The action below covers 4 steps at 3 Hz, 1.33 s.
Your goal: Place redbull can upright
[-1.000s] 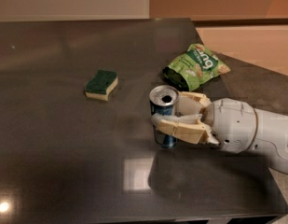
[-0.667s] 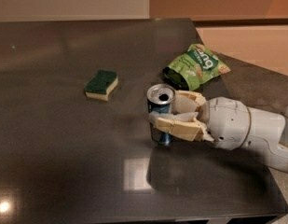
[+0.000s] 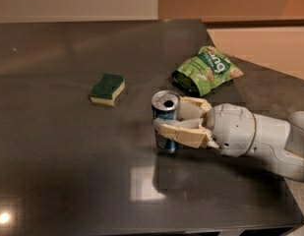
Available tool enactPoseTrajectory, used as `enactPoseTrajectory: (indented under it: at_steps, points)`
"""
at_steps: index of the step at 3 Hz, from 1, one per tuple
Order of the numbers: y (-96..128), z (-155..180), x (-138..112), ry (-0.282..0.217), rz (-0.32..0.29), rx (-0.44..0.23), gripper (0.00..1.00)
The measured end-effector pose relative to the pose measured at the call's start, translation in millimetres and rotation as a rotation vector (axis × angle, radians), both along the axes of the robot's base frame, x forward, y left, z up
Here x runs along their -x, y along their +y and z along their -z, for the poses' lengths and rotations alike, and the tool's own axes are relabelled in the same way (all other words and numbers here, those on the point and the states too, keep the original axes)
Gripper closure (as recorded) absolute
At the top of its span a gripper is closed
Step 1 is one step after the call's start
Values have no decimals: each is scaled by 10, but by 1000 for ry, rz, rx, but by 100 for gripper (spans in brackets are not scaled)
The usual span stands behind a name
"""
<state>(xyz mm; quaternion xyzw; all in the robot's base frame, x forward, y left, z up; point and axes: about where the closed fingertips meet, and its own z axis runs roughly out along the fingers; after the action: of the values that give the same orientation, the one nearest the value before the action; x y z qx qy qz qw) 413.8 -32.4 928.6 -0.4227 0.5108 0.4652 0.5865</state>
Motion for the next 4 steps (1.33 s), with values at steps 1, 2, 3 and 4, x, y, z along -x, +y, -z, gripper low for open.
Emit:
enactPoseTrajectory:
  at_steps: [1, 2, 3, 4]
  points:
    - [7, 49, -22, 7, 3, -8, 85]
    - [10, 102, -37, 14, -1, -20, 61]
    - [13, 154, -47, 23, -6, -25, 38]
    - [20, 197, -49, 29, -10, -25, 13]
